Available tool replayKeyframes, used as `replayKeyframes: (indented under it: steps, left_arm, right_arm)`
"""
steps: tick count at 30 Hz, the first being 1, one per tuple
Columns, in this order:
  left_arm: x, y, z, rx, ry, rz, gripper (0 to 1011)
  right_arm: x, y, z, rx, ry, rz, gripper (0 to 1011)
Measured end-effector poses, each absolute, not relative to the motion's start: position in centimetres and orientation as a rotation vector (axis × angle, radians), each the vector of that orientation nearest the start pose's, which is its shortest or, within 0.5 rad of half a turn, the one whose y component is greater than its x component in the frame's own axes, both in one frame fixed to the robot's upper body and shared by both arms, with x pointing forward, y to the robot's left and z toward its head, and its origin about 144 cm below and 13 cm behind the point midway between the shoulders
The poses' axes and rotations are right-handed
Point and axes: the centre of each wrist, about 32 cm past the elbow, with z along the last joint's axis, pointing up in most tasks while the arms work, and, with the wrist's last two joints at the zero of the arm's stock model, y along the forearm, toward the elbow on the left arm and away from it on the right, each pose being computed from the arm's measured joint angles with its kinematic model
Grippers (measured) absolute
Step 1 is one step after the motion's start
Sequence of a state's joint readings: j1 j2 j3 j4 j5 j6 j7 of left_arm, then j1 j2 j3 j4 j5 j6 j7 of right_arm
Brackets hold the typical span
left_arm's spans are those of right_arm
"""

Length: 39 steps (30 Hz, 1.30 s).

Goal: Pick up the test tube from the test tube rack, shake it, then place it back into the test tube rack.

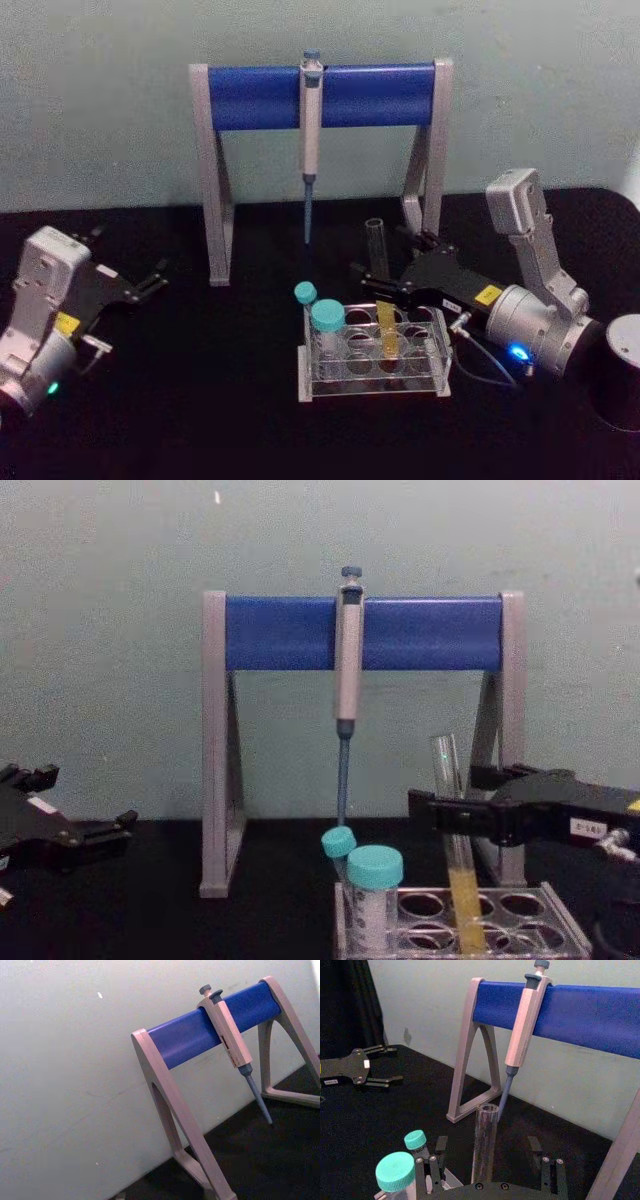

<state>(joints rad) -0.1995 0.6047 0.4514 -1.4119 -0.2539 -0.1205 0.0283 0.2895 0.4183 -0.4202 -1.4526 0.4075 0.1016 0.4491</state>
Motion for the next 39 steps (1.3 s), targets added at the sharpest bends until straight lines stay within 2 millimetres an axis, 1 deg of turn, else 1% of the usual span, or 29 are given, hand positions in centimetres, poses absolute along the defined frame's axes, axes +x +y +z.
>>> replayKeyframes:
  steps: [10,15,16,18,20,21,26,27,29,30,32,33,34,38,39]
  left_arm:
    - [48.86,30.97,113.98,0.305,-0.285,1.248,1001]
    - [48.86,30.97,113.98,0.304,-0.285,1.248,1001]
    - [48.86,30.97,113.98,0.304,-0.285,1.248,1001]
    - [48.86,30.97,113.98,0.304,-0.285,1.248,1001]
    - [48.86,30.97,113.98,0.304,-0.285,1.248,1001]
    - [48.86,30.97,113.98,0.304,-0.285,1.248,1001]
    - [48.86,30.97,113.98,0.304,-0.285,1.248,1001]
    - [48.86,30.97,113.98,0.304,-0.285,1.248,1001]
    - [48.86,30.97,113.98,0.304,-0.285,1.248,1001]
    - [48.86,30.97,113.98,0.304,-0.285,1.248,1001]
    - [48.86,30.97,113.98,0.304,-0.285,1.248,1001]
    - [48.86,30.97,113.98,0.304,-0.285,1.248,1001]
    - [48.86,30.97,113.98,0.304,-0.285,1.248,1001]
    - [48.86,30.97,113.98,0.304,-0.285,1.248,1001]
    - [48.86,30.97,113.98,0.304,-0.285,1.248,1001]
  right_arm:
    - [51.86,-24.29,117.85,-0.136,0.022,-0.796,1000]
    - [51.85,-24.26,117.86,-0.136,0.022,-0.795,930]
    - [51.85,-24.26,117.86,-0.136,0.022,-0.795,887]
    - [51.85,-24.25,117.85,-0.136,0.022,-0.795,870]
    - [51.85,-24.25,117.85,-0.136,0.022,-0.795,809]
    - [51.85,-24.25,117.85,-0.136,0.022,-0.795,763]
    - [51.85,-24.25,117.85,-0.136,0.022,-0.796,618]
    - [51.85,-24.25,117.85,-0.136,0.022,-0.796,568]
    - [51.85,-24.25,117.86,-0.136,0.022,-0.796,529]
    - [51.85,-24.26,117.86,-0.136,0.022,-0.796,468]
    - [51.85,-24.25,117.85,-0.136,0.022,-0.796,423]
    - [51.85,-24.25,117.86,-0.136,0.022,-0.796,361]
    - [51.85,-24.25,117.85,-0.136,0.022,-0.796,361]
    - [51.85,-24.25,117.86,-0.135,0.022,-0.796,235]
    - [51.85,-24.25,117.86,-0.135,0.022,-0.796,229]
